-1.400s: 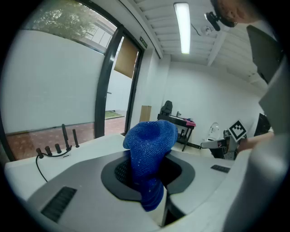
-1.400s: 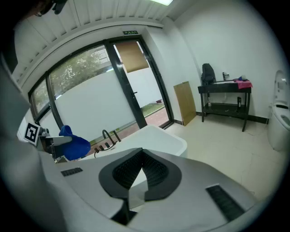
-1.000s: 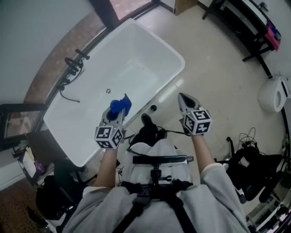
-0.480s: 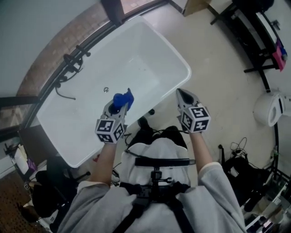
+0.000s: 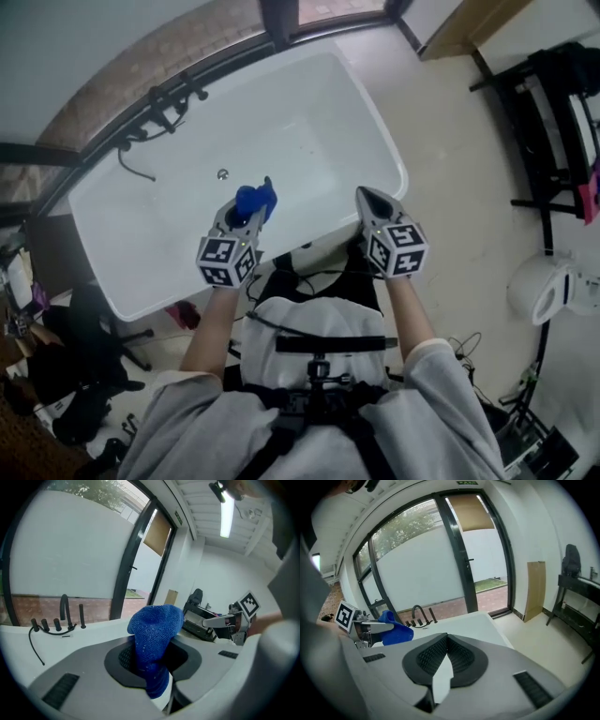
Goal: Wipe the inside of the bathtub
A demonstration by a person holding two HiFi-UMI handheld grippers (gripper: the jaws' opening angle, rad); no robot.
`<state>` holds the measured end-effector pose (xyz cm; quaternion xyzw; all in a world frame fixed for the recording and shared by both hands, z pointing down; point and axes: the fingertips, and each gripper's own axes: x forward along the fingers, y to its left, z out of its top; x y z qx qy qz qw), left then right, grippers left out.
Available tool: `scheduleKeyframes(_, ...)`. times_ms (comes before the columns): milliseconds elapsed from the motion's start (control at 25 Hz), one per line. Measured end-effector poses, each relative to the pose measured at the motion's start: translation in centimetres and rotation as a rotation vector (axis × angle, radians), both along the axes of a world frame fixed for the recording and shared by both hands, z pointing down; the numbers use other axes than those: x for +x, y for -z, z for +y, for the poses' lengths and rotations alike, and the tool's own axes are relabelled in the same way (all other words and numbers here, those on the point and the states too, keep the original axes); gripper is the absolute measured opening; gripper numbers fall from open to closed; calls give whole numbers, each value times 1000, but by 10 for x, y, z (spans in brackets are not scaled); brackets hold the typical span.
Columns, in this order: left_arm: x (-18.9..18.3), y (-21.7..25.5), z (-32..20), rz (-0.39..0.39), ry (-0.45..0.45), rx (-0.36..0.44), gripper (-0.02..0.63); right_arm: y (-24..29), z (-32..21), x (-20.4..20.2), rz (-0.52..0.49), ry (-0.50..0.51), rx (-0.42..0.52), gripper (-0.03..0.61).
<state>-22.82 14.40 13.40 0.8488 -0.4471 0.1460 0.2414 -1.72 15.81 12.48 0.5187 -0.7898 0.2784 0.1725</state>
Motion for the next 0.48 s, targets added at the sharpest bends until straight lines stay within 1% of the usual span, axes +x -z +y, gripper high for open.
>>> scheduleKeyframes(120,10,-11,-15,-28,82,-14,84,-16,-25,8,-29,78,-10,6)
scheduleKeyframes(280,26,-32,-28,-40,209,-50,84,-37,-51,22,-39,171,-31,6)
scheduleKeyframes(360,34,-42,-37,-54,247,-67,84,-45,-66,25,-49,217,-40,6)
scheduleKeyframes(480,48,-60,-54,-85,272,-89,84,-60,-86,29,-58,265,-54,6)
